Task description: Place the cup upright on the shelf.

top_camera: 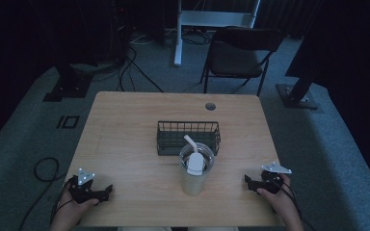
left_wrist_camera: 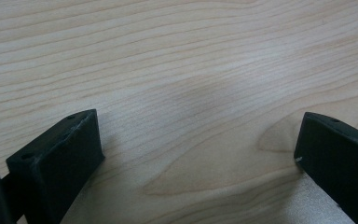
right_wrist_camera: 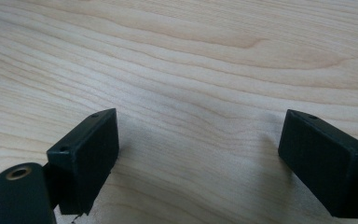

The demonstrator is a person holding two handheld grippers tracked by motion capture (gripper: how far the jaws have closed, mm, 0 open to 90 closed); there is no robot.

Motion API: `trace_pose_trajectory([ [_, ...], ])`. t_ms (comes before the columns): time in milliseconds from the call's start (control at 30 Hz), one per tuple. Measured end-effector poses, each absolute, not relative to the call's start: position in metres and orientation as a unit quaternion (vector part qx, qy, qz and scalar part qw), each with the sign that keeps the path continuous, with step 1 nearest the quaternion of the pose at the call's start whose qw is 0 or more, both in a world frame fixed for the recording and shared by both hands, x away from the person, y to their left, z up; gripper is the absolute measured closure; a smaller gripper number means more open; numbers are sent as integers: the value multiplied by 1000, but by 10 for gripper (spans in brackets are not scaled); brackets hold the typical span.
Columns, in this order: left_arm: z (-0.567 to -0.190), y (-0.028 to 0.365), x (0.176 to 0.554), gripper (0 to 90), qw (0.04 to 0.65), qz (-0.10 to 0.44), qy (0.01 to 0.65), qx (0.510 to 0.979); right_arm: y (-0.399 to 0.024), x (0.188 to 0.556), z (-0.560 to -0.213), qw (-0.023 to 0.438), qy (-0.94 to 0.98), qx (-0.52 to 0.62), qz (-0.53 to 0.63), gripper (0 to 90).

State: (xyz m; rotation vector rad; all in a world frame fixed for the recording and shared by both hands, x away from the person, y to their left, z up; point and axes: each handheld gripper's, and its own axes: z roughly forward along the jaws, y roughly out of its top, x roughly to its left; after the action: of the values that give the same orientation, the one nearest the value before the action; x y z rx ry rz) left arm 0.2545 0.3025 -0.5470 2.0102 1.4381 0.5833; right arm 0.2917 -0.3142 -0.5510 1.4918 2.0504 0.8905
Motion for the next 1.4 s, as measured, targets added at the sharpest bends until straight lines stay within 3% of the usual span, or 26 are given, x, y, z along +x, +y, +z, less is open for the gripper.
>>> trace_pose_trajectory([
  [833,-547,303,254,8,297,217,536,760,-314,292,-551,225,744,540,323,115],
  [1400,-547,287,256,8,308,201,491,790,-305,294,-539,212,750,519,350,116],
])
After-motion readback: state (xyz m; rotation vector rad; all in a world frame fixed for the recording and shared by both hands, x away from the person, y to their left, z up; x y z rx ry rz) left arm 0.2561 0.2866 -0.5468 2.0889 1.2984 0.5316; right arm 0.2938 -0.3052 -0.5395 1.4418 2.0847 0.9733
